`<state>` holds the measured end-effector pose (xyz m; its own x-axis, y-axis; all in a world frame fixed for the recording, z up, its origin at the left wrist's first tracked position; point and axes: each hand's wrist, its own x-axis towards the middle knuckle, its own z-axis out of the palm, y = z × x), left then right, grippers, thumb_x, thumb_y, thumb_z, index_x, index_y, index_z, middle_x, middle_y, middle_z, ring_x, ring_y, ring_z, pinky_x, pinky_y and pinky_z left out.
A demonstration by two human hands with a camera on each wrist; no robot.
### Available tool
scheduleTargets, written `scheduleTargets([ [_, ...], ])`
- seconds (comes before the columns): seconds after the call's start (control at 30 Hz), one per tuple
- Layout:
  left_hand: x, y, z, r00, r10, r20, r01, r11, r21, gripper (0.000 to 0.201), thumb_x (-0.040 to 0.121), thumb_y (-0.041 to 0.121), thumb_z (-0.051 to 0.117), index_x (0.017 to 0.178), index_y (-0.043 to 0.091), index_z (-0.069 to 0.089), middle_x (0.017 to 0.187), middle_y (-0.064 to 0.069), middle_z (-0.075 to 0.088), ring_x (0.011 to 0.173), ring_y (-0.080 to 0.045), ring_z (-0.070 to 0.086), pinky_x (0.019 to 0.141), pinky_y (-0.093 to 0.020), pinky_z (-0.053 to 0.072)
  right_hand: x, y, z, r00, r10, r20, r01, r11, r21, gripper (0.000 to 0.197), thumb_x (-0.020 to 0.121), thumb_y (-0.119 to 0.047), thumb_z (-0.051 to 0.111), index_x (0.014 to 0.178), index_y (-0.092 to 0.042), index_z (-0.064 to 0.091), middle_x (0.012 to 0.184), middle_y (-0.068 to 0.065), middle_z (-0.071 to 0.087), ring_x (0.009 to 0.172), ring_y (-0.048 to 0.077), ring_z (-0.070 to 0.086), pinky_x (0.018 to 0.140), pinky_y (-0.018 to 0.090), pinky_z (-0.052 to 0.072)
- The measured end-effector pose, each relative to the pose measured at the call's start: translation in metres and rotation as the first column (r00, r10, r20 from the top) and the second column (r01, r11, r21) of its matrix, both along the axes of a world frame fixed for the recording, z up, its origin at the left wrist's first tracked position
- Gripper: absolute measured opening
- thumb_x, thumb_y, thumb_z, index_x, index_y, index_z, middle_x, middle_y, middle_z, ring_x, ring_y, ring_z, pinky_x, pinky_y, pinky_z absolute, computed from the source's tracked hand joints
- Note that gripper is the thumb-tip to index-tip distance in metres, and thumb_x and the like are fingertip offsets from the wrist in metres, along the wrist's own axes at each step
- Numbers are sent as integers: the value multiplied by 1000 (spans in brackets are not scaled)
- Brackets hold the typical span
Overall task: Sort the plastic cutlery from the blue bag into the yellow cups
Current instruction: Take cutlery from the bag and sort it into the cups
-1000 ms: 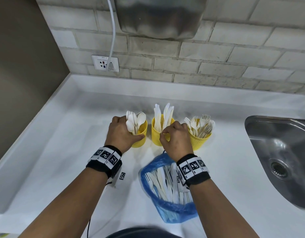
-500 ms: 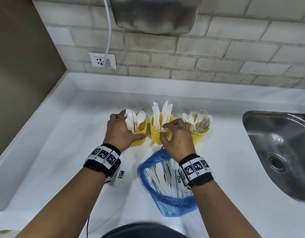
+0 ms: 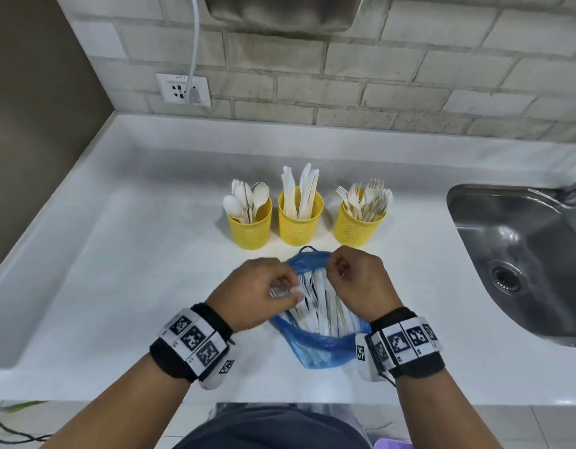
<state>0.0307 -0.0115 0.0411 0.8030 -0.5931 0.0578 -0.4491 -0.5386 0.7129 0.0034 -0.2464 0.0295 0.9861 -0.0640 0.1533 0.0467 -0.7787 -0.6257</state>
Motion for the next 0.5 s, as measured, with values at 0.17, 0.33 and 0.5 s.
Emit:
scheduleTargets([
  [0.17, -28, -10, -28, 979, -191, -72, 202, 959, 197, 44, 85, 62, 61, 114, 30, 70, 105, 15, 68, 98, -1, 58, 91, -31, 51, -26, -1, -9, 982, 28, -188, -38, 998, -47, 10, 87, -18, 66, 77, -17, 66, 67, -4, 67, 66, 18, 63, 68, 40, 54],
  [0.33, -41, -11, -35, 967, -232, -102, 252, 930, 269, 37, 89, 57, 61, 114, 31, 70, 99, 12, 72, 91, -4, 62, 84, -33, 53, -43, -3, -17, 955, -27, -297, -7, 994, -112, 11, 87, -22, 68, 78, -15, 66, 77, 0, 67, 77, 23, 65, 72, 38, 54],
  [0.5, -43, -11, -34, 986, -147, -84, 168, 911, 377, 50, 93, 65, 38, 92, 27, 71, 81, 8, 69, 74, -8, 61, 73, -37, 52, -50, 0, -20, 936, -73, -345, 11, 984, -180, 21, 91, -27, 65, 80, -13, 56, 91, 11, 66, 87, 29, 64, 74, 36, 51],
])
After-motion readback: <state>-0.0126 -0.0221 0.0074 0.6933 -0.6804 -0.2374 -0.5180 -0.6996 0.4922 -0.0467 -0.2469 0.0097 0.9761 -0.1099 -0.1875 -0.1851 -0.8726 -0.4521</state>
